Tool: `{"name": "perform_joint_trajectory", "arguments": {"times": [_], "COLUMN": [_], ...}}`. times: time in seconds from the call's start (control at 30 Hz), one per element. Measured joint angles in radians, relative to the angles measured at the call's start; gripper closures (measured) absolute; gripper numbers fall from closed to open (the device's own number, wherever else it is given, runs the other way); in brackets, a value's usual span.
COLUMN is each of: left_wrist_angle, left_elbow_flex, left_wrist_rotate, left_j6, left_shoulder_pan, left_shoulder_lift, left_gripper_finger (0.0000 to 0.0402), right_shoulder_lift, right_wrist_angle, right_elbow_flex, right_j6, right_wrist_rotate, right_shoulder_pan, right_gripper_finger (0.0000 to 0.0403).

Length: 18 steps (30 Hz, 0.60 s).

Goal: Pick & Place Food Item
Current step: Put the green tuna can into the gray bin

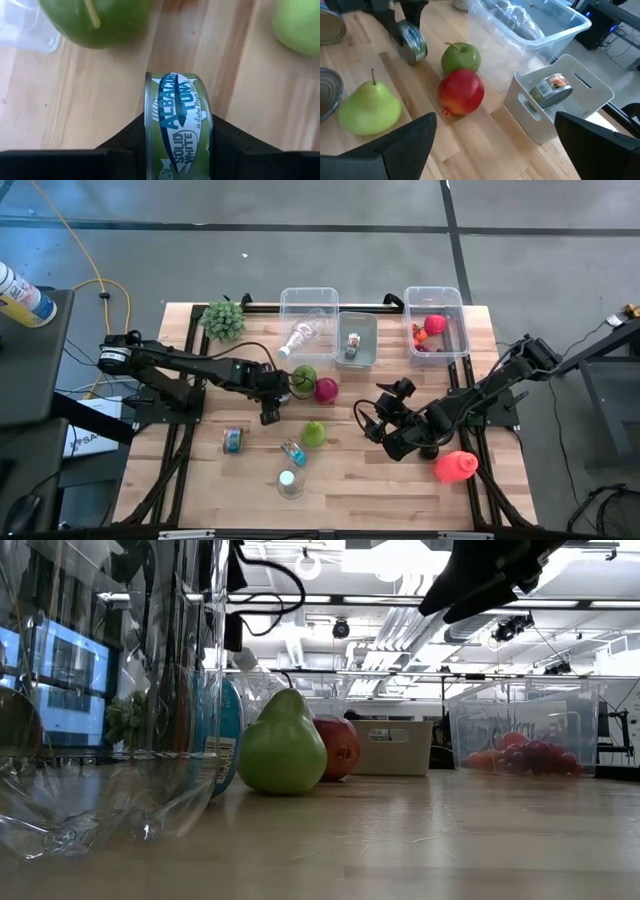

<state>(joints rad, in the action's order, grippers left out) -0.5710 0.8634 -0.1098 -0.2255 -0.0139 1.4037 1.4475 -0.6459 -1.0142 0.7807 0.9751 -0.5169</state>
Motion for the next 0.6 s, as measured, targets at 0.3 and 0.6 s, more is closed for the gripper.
{"name": "perform_joint_trajectory", "arguments": {"times": [0.3,0.6], "left_wrist_angle": [-0.077,0.080], "left_elbow_flex": [0.117,0.179], "left_wrist_rotate": [-0.036,-0.063], "left_j6": [0.082,0.250], "left_shoulder_pan": [-0.046,-0.142], "left_shoulder_lift": [-0.148,-0.252], "left_gripper_finger": [0.0258,0.0265], "right_shoulder_lift": [0.000,0.000], "right_wrist_angle": [0.149,0.476], "right_elbow_flex": [0.001,0.001], "right_j6": [-0.099,-0.481], "right_wrist_rotate": [-0.070,-0.210], "right_shoulder_pan": [0.000,0.046], "right_gripper_finger": [0.0008,0.0008]}}
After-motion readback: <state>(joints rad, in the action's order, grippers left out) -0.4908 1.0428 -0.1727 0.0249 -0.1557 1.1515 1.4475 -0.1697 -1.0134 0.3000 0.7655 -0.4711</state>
